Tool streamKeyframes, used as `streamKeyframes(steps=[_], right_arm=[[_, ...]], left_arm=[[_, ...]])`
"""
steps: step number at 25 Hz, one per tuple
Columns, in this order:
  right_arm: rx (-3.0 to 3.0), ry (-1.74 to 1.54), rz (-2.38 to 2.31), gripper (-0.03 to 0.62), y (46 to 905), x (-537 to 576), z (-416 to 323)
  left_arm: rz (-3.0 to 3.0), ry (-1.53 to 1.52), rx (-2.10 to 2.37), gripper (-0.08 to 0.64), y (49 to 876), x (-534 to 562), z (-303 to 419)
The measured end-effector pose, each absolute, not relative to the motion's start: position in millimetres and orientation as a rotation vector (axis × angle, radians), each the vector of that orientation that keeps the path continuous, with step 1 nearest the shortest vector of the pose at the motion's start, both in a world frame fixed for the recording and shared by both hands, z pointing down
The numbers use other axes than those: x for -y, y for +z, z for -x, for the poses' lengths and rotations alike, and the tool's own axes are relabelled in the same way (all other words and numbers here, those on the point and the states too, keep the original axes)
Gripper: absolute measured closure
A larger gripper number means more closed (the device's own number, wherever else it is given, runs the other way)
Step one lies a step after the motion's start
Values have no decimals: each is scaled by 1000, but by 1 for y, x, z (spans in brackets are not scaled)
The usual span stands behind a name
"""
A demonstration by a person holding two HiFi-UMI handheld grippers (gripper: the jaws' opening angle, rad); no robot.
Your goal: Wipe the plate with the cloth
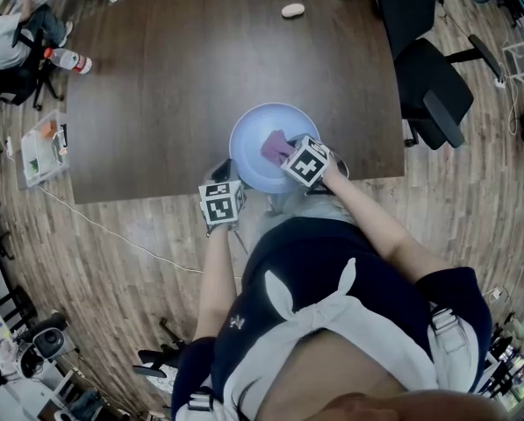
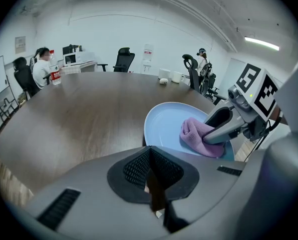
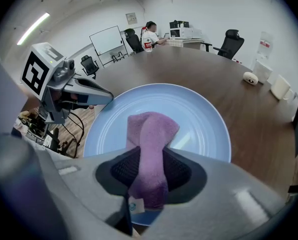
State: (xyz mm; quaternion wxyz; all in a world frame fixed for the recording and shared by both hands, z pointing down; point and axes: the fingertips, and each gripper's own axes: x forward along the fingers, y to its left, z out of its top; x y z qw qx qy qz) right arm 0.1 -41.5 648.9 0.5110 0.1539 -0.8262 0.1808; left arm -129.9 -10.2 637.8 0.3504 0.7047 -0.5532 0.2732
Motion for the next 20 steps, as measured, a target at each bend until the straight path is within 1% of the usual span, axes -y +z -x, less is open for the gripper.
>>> streamKeyframes(steps=[12, 20], right_arm=[[1939, 448, -433, 462, 652, 66, -30], [1942, 438, -498, 462, 645, 79, -37]], left_arm=[[-1809, 699, 1447, 555, 639, 12, 130], [-1794, 684, 1456, 555, 637, 11, 129]])
